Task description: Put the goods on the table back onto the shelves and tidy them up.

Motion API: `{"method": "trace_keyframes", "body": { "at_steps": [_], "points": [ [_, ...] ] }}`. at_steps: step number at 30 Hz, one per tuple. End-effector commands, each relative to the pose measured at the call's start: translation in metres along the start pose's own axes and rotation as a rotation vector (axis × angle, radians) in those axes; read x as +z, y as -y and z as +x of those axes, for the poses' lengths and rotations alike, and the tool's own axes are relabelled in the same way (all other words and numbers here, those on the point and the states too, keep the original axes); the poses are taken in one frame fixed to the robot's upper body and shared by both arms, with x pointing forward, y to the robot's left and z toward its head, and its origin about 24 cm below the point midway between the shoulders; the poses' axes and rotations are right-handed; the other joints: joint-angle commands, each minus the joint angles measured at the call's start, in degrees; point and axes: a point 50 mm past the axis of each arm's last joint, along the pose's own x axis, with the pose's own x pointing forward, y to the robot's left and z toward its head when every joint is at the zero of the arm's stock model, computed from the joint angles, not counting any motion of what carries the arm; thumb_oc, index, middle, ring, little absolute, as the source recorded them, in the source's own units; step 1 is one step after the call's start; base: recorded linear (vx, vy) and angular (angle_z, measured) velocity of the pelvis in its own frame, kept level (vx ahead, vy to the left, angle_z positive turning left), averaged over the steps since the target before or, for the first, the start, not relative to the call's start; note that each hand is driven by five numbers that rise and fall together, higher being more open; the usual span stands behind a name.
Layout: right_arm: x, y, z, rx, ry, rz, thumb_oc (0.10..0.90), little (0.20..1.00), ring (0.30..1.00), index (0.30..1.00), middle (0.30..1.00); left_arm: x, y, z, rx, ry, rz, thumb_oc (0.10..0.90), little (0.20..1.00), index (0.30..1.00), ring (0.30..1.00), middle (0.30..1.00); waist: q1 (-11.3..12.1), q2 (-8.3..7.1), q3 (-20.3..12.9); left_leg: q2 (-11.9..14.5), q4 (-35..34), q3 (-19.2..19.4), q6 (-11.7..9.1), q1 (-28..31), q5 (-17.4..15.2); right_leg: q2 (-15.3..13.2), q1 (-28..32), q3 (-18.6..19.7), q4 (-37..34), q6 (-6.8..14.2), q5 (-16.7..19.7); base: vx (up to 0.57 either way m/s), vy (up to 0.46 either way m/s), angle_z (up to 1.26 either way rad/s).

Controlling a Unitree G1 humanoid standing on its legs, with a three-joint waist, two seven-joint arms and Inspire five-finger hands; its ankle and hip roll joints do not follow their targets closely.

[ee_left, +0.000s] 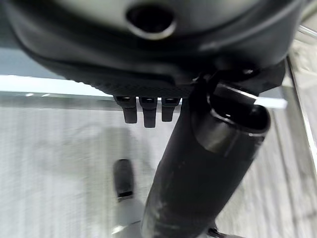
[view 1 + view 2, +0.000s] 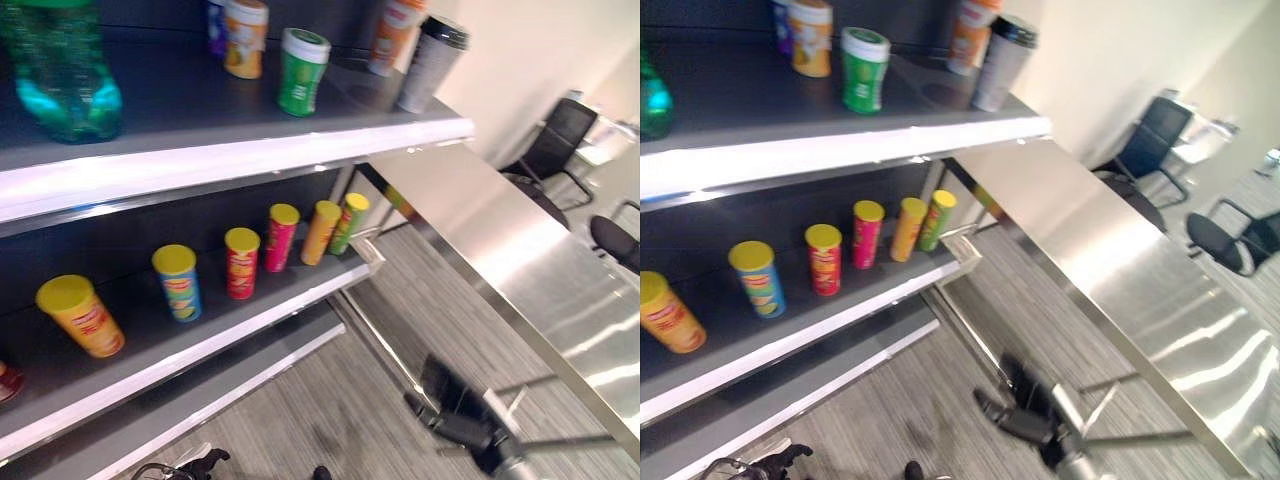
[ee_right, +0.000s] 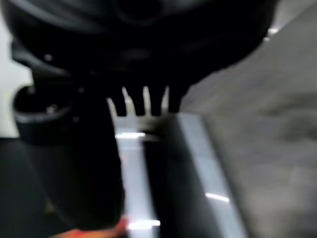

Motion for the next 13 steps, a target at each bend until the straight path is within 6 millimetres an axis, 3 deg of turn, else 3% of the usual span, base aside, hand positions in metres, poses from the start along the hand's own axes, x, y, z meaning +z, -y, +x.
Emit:
{"method": "trace_keyframes", "body": {
  "at_steps": [1,3,5,7,10,13],
  "points": [
    [0.038,0.009,0.014,-0.061,0.205,-0.003,0.8,0.9,0.9,0.9,0.9,0.023,-0.019,0.003,0.056,0.12,-0.056,0.8,0.9,0.9,0.9,0.9,-0.88,-0.28,3.36,-1.43,0.51,-2.77,-4.22,8.08,-10.53,1.38,5.59,-0.52,-7.85,0.44,13.98,0.01,0.011,0.11],
    [0.026,0.009,0.02,-0.089,0.156,0.004,0.8,0.9,0.9,0.9,0.9,0.023,-0.019,0.003,0.055,0.118,-0.056,0.8,0.9,0.9,0.9,0.9,-0.58,-0.19,3.5,-1.45,0.51,-3.03,-4.17,7.94,-10.51,1.3,5.62,-0.61,-7.89,0.44,13.87,0.01,0.013,0.05],
    [-0.037,0.008,0.04,-0.244,-0.142,0.062,0.8,0.9,0.9,0.9,0.9,0.029,-0.02,0.006,0.059,0.116,-0.06,0.8,0.9,0.9,0.9,0.9,0.86,0.51,3.41,-1.77,0.51,-3.8,-3.8,7.53,-10.43,1.02,5.91,-0.86,-8.27,0.44,13.26,0.03,0.027,0.17],
    [-0.092,0.0,0.036,-0.398,-0.485,0.184,0.8,0.9,0.9,0.9,0.9,0.039,-0.027,0.01,0.066,0.124,-0.065,0.8,0.9,0.9,0.9,0.9,3.03,1.57,3.38,-2.19,0.51,-4.92,-3.36,7.25,-10.62,0.47,6.61,-1.21,-9.21,0.44,12.13,0.06,0.059,0.13],
    [-0.108,-0.006,0.027,-0.434,-0.62,0.197,0.8,0.9,0.9,0.9,0.9,0.043,-0.031,0.011,0.065,0.133,-0.085,0.8,0.9,0.9,0.9,0.9,4.06,2.01,3.15,-2.39,0.51,-5.18,-3.27,7.49,-10.89,0.15,7.21,-1.65,-9.71,0.44,11.67,0.05,0.025,0.14],
    [-0.107,-0.006,0.029,-0.475,-0.615,0.286,0.8,0.9,0.9,0.9,0.9,0.05,-0.037,0.011,0.069,0.165,-0.109,0.8,0.9,0.9,0.9,0.9,4.89,2.44,2.9,-2.71,0.51,-5.41,-3.29,8.15,-11.12,-0.34,7.87,-2.07,-9.84,0.44,11.75,0.06,0.018,0.11]
  ]
}}
